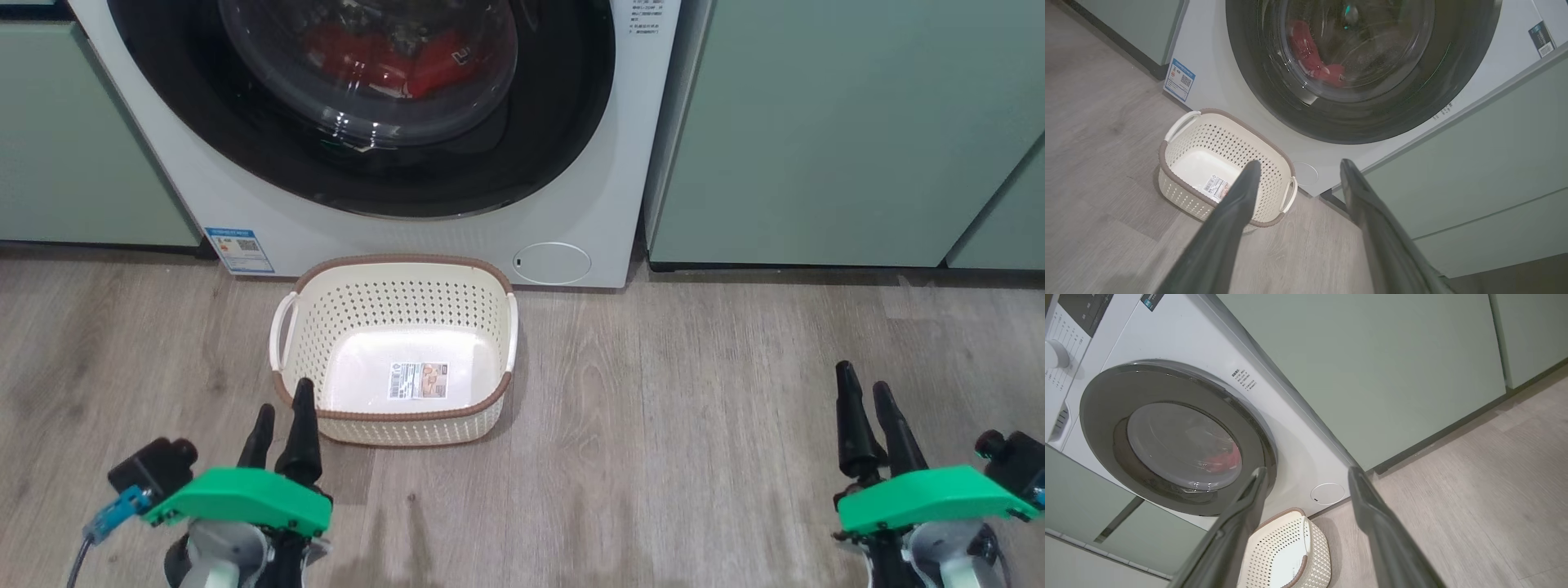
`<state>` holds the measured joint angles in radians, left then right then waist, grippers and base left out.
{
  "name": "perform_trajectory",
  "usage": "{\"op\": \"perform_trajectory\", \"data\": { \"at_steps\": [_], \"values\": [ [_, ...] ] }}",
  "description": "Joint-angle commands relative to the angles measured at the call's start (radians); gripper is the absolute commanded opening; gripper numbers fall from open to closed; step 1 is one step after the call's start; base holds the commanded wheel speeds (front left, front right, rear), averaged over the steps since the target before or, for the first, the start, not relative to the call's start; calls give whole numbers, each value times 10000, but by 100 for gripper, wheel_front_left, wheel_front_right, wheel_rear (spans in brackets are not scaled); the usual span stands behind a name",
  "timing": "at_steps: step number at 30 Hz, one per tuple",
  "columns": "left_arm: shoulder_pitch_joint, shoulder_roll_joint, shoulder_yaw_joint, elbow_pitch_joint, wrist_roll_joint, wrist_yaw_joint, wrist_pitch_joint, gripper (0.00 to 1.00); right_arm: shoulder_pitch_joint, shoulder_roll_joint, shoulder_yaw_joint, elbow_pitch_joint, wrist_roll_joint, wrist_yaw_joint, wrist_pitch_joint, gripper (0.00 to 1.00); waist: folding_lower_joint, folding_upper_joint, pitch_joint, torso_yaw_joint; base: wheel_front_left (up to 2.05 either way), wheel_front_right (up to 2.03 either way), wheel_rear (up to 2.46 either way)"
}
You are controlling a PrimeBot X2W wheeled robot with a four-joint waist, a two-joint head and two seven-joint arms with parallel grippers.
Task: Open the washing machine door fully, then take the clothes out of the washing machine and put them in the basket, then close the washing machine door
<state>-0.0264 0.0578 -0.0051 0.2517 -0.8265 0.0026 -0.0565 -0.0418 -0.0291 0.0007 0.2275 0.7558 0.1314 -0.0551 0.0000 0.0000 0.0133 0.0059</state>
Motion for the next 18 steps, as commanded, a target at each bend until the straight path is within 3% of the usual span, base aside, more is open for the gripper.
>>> {"op": "perform_trajectory", "data": {
  "at_steps": [1,18],
  "values": [
    [-617,243,10,-384,507,182,-172,100,-528,-105,190,-419,-575,-4,-184,100,0,0,0,-1,0,0,0],
    [-873,762,-717,-390,2290,1058,-643,100,-675,-131,467,-439,-3045,-5,-655,100,0,0,-40,17,0,0,0]
  ]
}}
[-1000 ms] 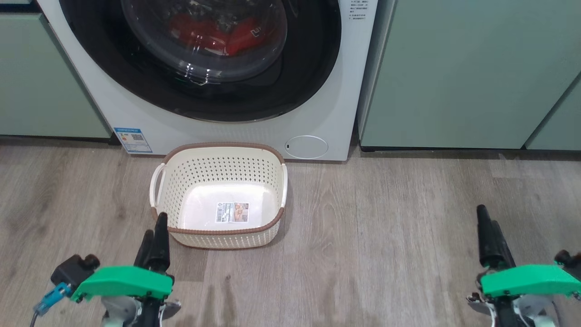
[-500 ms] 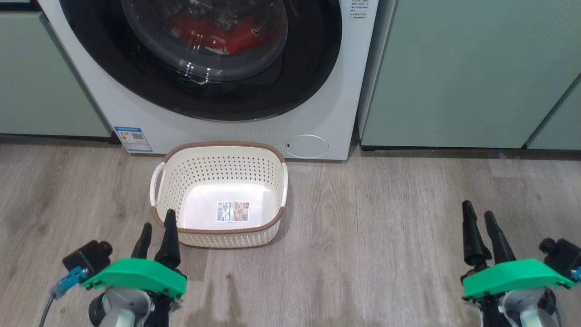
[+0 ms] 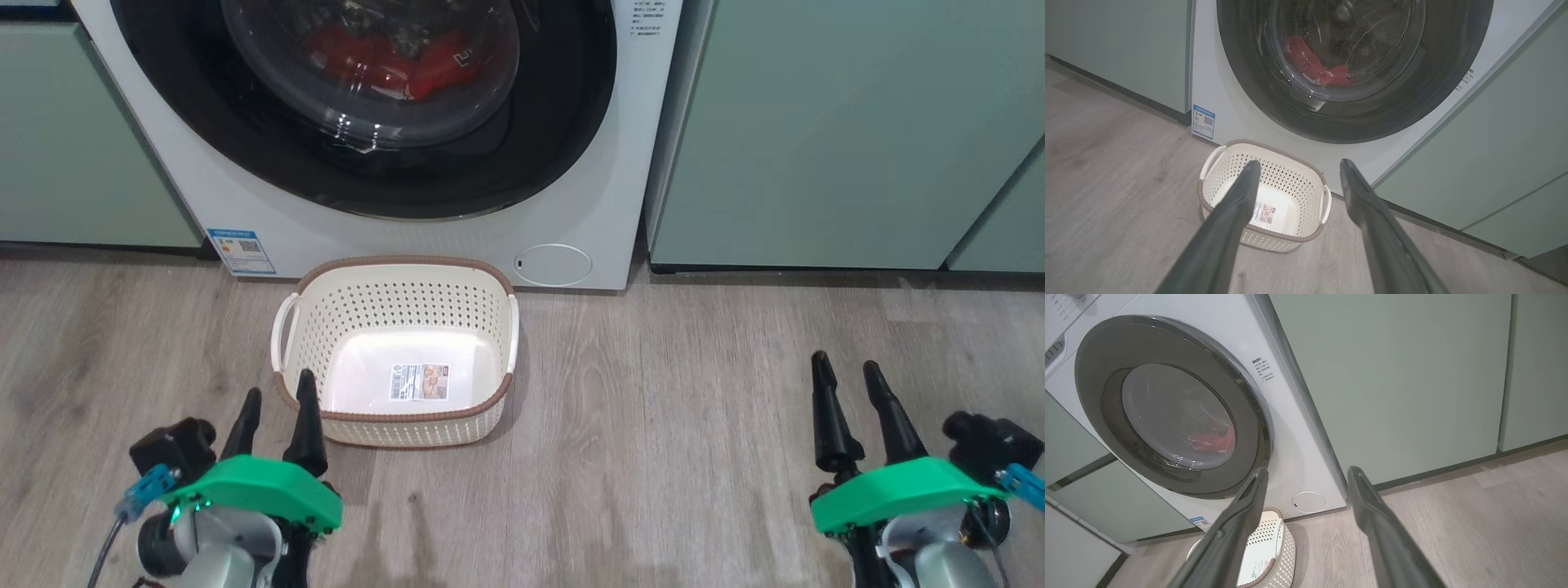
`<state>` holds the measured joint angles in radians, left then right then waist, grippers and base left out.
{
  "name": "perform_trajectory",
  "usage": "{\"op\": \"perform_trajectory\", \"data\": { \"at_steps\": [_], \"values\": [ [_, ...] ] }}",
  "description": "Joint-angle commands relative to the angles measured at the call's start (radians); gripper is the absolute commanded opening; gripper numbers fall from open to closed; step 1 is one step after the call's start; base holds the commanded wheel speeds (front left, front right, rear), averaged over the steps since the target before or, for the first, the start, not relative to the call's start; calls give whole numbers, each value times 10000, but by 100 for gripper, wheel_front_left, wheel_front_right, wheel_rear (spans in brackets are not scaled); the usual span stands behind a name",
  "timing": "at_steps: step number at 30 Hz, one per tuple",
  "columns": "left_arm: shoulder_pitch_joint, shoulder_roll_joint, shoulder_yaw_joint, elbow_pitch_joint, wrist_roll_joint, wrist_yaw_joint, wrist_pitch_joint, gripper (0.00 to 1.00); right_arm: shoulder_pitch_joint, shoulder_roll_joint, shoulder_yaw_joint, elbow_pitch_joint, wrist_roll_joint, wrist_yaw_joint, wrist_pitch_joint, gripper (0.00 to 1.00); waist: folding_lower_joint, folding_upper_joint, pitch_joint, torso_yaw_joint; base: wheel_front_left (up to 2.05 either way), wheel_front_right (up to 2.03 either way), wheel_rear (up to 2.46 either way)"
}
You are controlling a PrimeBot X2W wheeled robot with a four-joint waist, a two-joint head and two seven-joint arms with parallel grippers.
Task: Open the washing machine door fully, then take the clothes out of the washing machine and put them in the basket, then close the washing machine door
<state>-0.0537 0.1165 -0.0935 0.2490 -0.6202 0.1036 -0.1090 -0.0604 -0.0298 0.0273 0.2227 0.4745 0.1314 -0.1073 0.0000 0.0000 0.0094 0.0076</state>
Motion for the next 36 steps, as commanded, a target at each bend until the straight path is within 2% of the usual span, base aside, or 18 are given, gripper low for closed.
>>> {"op": "perform_trajectory", "data": {
  "at_steps": [1,16,36],
  "values": [
    [-608,191,147,-353,333,108,-147,100,-491,-125,225,-361,-348,-5,-163,100,0,0,-8,1,0,0,0],
    [-755,411,-195,-331,2034,717,-589,100,-607,-150,470,-220,-2404,-6,-606,100,0,0,-71,53,0,0,0],
    [-887,337,-88,-557,4177,1017,-1148,100,-760,-182,518,-173,-4026,-7,-1165,100,0,0,-76,76,0,0,0]
  ]
}}
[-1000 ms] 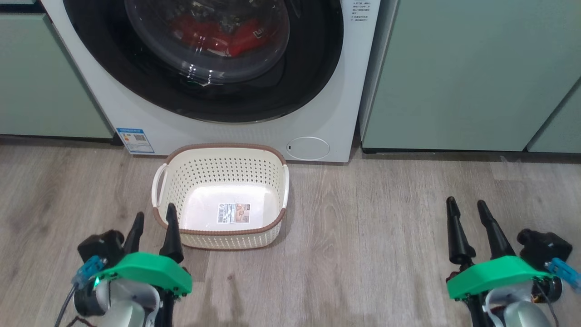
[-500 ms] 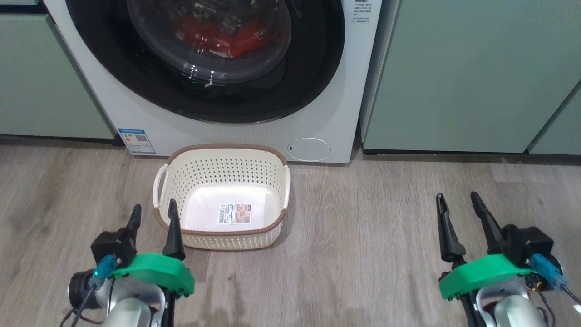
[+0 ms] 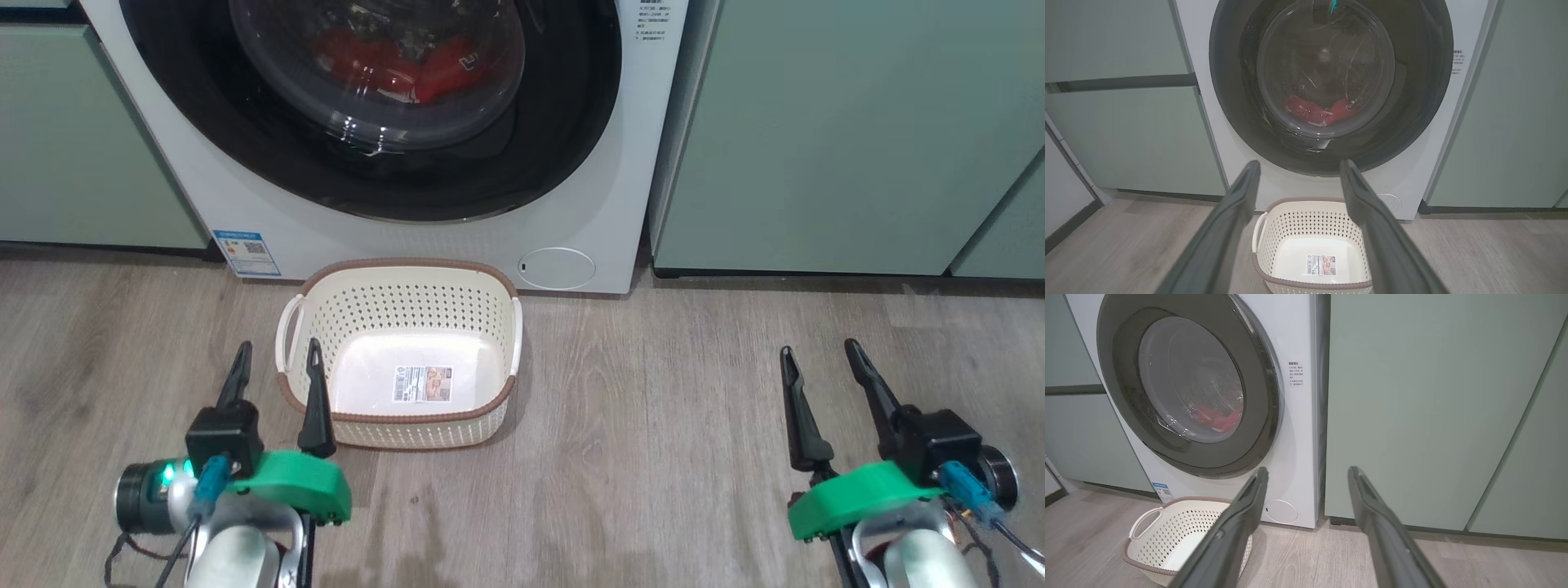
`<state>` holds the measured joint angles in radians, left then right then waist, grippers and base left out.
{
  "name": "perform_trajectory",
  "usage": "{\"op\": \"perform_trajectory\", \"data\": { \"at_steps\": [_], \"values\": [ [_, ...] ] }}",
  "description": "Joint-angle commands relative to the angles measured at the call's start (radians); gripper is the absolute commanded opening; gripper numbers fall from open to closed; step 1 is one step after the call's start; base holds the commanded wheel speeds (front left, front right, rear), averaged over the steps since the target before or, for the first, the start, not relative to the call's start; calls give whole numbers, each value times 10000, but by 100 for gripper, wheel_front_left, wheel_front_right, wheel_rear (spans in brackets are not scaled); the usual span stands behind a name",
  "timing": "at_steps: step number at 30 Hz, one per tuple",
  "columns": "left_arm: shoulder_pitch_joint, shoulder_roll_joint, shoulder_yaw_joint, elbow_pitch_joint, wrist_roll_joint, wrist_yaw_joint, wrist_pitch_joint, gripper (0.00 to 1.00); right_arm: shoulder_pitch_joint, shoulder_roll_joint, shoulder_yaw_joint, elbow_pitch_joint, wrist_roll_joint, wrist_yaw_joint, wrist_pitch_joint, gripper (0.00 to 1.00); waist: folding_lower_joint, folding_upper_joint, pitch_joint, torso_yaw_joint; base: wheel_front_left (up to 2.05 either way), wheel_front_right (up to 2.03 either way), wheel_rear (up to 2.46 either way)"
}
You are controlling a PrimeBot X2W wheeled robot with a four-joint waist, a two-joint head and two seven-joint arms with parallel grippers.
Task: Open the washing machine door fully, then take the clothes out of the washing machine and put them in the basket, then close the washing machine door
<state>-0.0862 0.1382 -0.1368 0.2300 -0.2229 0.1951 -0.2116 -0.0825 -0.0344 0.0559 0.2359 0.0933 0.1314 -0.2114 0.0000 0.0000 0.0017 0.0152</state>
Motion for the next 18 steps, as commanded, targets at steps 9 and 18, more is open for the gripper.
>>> {"op": "perform_trajectory", "data": {
  "at_steps": [9,18],
  "values": [
    [-618,-180,785,-222,929,-123,-387,100,-619,-151,244,-330,-879,-7,-388,100,0,0,34,23,0,0,0],
    [-687,-474,1255,319,1290,-629,-502,100,-573,-158,224,-211,-1029,-7,-504,100,0,0,12,23,0,0,0]
  ]
}}
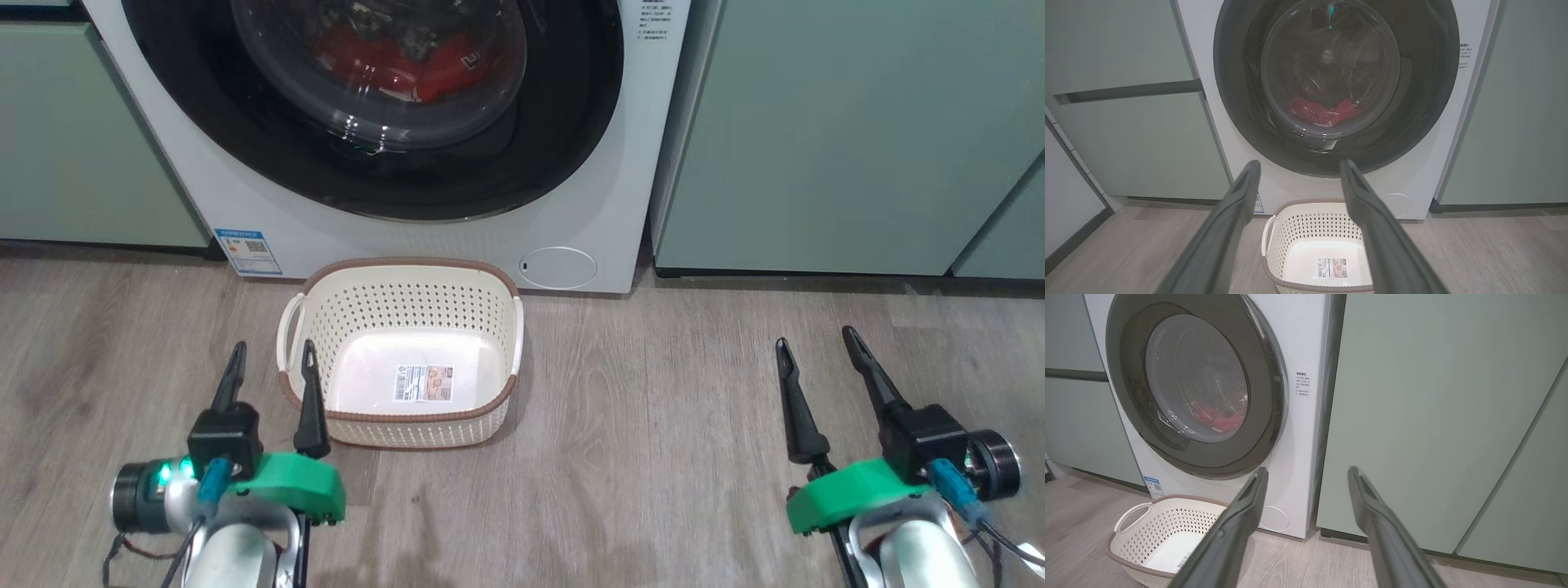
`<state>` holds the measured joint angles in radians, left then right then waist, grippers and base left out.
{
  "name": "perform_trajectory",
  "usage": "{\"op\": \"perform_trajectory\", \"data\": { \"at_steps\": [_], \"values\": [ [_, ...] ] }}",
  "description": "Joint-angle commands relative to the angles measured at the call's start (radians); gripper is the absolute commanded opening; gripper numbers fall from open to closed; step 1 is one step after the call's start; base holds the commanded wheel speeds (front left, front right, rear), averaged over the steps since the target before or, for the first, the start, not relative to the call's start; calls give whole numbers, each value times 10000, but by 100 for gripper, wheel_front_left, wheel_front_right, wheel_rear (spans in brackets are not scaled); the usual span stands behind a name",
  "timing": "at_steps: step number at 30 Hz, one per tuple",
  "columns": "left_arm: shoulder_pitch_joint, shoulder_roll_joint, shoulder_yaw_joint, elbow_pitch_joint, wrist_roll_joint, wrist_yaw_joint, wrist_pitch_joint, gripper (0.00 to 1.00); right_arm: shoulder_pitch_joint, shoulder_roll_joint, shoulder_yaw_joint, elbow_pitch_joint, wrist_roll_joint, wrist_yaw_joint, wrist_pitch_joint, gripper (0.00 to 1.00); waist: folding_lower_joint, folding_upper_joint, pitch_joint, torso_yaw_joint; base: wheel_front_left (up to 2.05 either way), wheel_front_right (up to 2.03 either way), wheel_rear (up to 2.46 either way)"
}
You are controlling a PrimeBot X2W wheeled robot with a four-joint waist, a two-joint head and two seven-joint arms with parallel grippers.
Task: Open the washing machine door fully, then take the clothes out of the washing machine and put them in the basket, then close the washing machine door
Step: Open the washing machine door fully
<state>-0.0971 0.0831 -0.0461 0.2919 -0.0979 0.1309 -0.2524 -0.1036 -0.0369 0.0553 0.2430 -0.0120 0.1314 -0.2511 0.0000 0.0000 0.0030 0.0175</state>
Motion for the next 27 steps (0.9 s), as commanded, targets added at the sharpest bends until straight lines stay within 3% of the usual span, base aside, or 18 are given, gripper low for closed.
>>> {"op": "perform_trajectory", "data": {
  "at_steps": [1,9,24,26,27],
  "values": [
    [-595,47,404,-216,18,-50,-93,100,-348,-133,219,-252,72,-7,-107,100,0,0,-4,-1,0,0,0],
    [-695,-178,841,224,-72,-496,-93,100,-314,-133,157,-86,288,-7,-107,100,0,0,12,-11,0,0,0],
    [-716,-303,1035,418,95,-832,-93,100,-357,-133,218,-109,389,-7,-107,100,0,0,-24,-14,0,0,0],
    [-708,-307,1033,422,98,-844,-93,100,-363,-133,209,-103,419,-7,-107,96,0,0,-25,-11,0,0,0],
    [-701,-310,1027,423,101,-853,-93,100,-374,-133,192,-97,475,-7,-107,74,0,0,-24,-5,0,0,0]
  ]
}}
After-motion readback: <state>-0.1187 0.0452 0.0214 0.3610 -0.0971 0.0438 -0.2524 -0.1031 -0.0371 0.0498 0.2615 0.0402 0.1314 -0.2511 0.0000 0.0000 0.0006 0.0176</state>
